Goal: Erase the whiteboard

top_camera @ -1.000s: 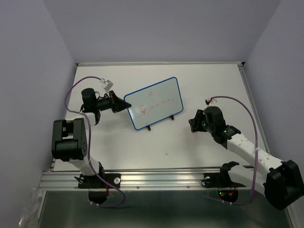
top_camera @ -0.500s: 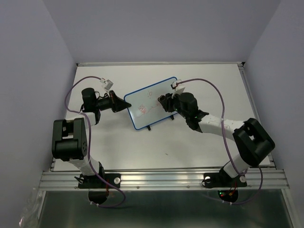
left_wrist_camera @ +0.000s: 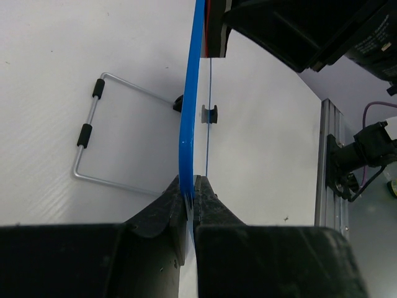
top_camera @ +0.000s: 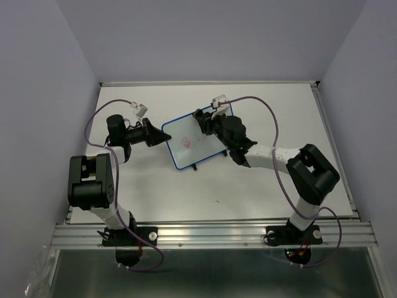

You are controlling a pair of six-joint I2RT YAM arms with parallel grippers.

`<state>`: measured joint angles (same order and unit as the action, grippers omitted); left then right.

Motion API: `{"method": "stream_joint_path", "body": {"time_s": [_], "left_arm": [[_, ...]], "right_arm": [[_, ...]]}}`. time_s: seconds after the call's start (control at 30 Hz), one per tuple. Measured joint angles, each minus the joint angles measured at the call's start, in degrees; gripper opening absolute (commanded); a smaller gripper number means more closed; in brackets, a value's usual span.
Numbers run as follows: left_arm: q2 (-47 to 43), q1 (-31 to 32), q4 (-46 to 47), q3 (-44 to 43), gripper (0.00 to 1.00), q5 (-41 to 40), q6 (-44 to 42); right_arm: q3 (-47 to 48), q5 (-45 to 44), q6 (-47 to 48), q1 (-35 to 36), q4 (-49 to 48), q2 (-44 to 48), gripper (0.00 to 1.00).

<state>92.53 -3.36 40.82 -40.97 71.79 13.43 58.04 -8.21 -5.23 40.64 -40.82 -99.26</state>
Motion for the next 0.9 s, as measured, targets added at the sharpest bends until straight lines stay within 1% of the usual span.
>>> {"method": "stream_joint_path", "body": {"time_s": [0.17, 0.43, 0.53, 0.73, 0.9], "left_arm": [[0.2, -0.2, -0.5, 0.0, 0.00, -0.7, 0.6], [0.2, -0.1, -0.4, 0.0, 0.00, -0.4, 0.4], [0.2, -0.1, -0.4, 0.0, 0.00, -0.4, 0.3], [0.2, -0.1, -0.4, 0.0, 0.00, -0.7, 0.4], [0.2, -0.1, -0.5, -0.1, 0.00, -1.0, 0.5]], "right_arm": [[0.0, -1.3, 2.6, 3.2, -2.5, -2.8, 0.01], [-0.2, -5.0, 4.7, 8.9, -1.7, -4.2, 0.01], [-0.9, -6.4, 4.3, 9.3, -1.6, -4.2, 0.01], [-1.1, -13.3, 3.6, 9.8, -1.9, -4.2, 0.01], [-1.1, -16.5, 1.7, 8.6, -2.3, -3.9, 0.01]]}}
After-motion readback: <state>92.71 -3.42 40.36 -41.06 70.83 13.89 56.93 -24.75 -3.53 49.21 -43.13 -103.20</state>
